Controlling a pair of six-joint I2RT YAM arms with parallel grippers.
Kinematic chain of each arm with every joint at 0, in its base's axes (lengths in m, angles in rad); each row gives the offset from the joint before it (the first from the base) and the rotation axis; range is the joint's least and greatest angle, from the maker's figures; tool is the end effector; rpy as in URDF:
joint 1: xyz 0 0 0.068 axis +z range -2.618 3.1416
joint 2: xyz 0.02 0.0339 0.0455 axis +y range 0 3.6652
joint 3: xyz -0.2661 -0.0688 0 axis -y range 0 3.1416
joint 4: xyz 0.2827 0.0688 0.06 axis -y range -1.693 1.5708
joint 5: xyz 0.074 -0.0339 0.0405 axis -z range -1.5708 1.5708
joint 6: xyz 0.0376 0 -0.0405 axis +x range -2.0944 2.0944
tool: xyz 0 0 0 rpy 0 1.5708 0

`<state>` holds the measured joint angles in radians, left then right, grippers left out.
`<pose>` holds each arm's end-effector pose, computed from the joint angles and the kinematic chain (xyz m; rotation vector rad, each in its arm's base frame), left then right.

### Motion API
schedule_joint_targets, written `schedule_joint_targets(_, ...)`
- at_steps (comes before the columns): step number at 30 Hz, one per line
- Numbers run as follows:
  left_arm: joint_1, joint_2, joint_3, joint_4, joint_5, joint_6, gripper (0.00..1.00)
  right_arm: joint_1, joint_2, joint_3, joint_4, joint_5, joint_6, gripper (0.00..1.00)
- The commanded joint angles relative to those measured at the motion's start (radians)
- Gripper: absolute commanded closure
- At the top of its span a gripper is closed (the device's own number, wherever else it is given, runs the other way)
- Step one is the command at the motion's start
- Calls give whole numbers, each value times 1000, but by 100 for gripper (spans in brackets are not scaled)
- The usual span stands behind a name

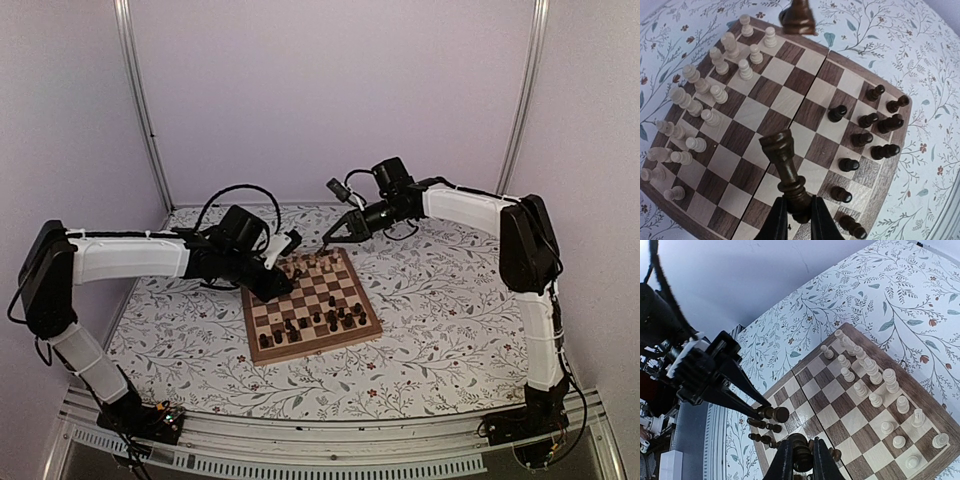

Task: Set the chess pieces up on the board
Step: Adjust the chess piece.

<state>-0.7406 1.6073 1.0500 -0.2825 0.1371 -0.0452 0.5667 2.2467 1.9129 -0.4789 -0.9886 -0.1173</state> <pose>0.2738 -0.2572 0.1980 0.9016 2.2975 -0.5180 0.4373 0.3155 0.2164 -1.2164 1.9687 1.3895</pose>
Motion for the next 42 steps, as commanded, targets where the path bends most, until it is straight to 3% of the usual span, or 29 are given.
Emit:
schedule_joint_targets(1,76,43,31,-84,95,-32,100,18,-58,-57,30,78,-34,91)
schedule_joint_targets(15,124,48,23,-261,301,-25,100,132,-119,-118,-19,390,-239,90)
schedule_joint_targets(26,136,-13,-7,-314,268,-81,100,232,-102,-170,-19,615,-380,90)
schedule_joint_targets(42,152,-46,-36,-297,268,-72,100,271,-11,-100,-80,731,-397,85)
